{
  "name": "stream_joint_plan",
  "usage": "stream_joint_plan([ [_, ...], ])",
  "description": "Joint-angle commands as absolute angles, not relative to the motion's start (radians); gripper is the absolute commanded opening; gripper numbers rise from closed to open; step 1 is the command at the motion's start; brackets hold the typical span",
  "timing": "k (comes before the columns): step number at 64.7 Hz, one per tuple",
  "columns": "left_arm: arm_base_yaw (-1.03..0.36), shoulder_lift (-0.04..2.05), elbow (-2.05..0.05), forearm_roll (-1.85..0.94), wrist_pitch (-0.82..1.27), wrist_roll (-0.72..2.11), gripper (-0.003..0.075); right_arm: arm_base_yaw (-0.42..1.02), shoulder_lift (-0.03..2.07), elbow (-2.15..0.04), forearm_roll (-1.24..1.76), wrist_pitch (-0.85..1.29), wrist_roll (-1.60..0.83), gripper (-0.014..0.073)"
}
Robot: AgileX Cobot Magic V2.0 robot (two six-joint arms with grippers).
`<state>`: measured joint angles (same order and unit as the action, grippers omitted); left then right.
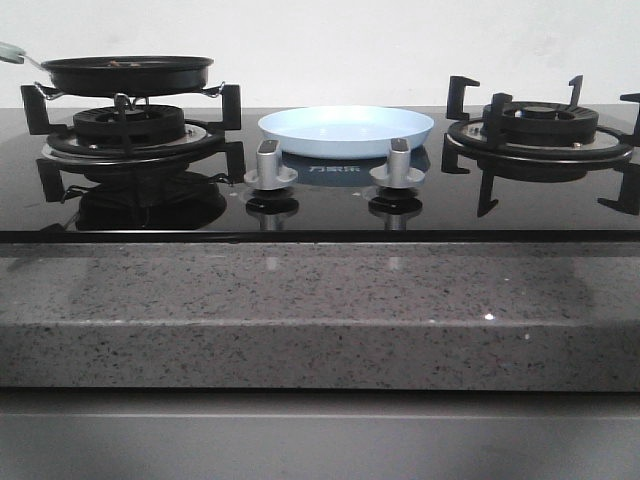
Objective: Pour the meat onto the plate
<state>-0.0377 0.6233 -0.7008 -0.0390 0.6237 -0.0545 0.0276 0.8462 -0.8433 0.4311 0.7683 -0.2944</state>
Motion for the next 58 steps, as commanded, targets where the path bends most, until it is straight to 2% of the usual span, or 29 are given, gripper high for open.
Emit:
stream_joint_plan([
  [1,-0.037,0.633,-0.727,-0.043,0.552,-0.055,0.0512,0.023,0.944,-0.950,0.486,0.745,-0.339,0.0434],
  [17,-0.059,0.633,-0.727,-0.056,0.552,-0.055,0.0512,0.082,1.204,-1.184,0.474,0.783,-0.367,0.0434],
  [43,-0.248,0.633,-0.727,-0.057,0.554,0.000,0.0512,0.159,1.610,-1.597,0.444,0.847,-0.366,0.0434],
  [58,-0.255,0.633,-0.727,-0.057,0.554,0.000,0.0512,0.175,1.813,-1.846,0.320,0.949,-0.279,0.0434],
])
